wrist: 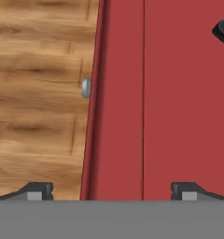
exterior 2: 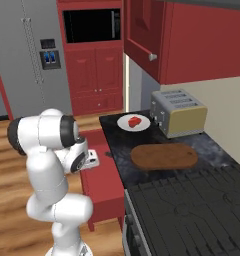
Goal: Pick up the knife from the drawer and place it on the cutting board. Then place the meat from the plate to the cutting board.
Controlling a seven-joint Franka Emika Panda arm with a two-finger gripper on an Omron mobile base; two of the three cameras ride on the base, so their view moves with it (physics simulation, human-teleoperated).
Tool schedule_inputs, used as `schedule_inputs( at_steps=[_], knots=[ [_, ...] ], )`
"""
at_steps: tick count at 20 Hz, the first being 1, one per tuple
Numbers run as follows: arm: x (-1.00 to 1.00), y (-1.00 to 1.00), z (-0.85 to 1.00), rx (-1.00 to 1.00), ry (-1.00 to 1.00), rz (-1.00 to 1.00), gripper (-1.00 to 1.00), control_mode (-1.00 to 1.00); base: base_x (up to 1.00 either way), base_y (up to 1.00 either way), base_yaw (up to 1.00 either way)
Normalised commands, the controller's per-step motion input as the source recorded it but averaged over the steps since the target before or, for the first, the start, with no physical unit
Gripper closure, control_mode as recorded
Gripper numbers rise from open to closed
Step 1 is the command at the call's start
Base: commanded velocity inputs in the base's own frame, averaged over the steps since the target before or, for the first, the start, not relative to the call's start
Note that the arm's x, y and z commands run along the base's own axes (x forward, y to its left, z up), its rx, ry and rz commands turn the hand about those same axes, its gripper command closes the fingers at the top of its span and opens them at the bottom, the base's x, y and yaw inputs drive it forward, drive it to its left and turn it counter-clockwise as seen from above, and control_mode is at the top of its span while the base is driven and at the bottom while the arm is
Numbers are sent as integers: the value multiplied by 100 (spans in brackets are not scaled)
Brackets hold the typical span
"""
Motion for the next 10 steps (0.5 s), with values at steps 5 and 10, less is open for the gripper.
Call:
schedule_inputs(
  at_steps=[5,10],
  knots=[
    [-32,90,-29,1,4,0,-100,-100,0,0,0],
    [-47,97,-32,0,13,0,-100,-100,0,0,0]
  ],
)
